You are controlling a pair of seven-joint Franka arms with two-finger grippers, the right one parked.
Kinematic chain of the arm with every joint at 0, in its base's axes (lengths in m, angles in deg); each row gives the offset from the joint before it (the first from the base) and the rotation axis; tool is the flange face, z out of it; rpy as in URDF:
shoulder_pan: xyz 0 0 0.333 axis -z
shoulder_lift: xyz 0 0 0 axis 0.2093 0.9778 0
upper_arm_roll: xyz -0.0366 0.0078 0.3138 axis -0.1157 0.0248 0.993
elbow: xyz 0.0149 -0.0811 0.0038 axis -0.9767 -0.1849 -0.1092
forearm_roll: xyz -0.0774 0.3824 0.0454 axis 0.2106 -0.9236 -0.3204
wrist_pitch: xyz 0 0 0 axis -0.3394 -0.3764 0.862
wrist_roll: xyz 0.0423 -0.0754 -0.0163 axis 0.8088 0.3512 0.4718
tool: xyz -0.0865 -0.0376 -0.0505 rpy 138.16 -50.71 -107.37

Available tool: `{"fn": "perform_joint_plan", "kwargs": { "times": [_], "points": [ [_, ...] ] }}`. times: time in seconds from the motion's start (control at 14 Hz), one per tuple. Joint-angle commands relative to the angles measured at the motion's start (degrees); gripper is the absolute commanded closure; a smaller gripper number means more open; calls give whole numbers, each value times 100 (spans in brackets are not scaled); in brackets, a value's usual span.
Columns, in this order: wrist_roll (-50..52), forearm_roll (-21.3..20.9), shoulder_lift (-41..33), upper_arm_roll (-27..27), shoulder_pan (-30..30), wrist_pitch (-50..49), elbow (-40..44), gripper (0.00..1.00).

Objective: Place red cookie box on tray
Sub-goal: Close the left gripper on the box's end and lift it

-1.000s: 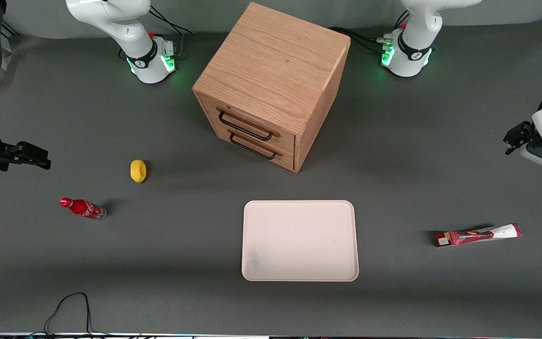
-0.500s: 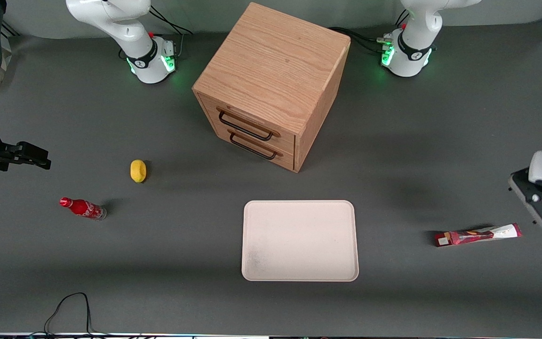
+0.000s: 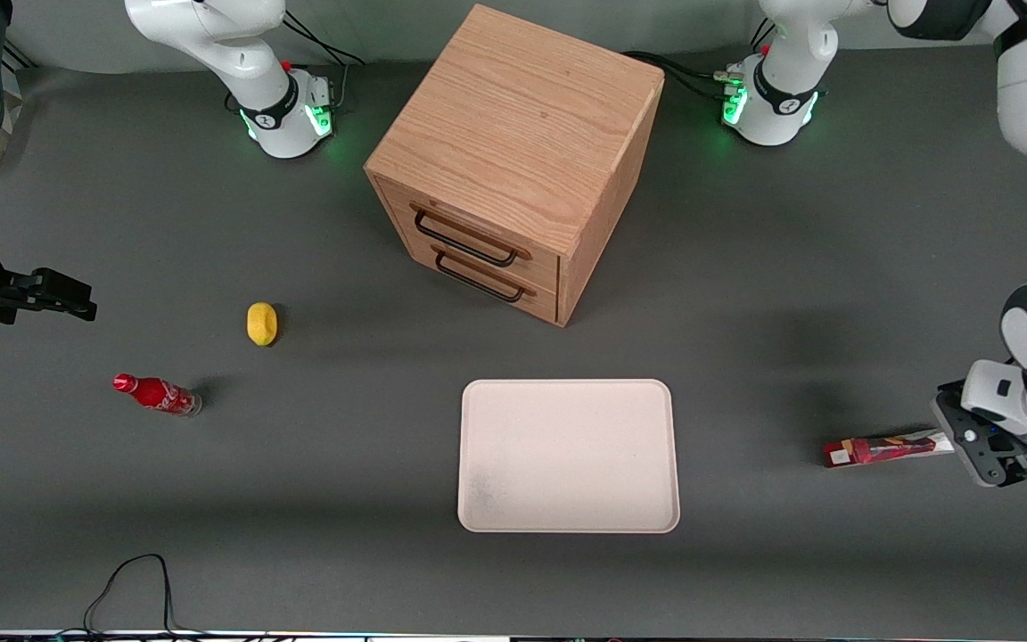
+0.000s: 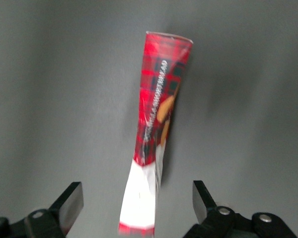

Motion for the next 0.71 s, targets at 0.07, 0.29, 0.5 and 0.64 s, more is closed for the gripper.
{"fn": "perform_joint_plan", "kwargs": {
  "times": [0.07,0.29,0.5,0.64],
  "points": [
    [-136,478,368,17,1,321,12,8],
    [-118,567,438,17,1,366,-103,87],
    [-57,558,438,26,10,427,-112,100],
    [-101,541,430,17,10,541,-104,100]
  ]
}}
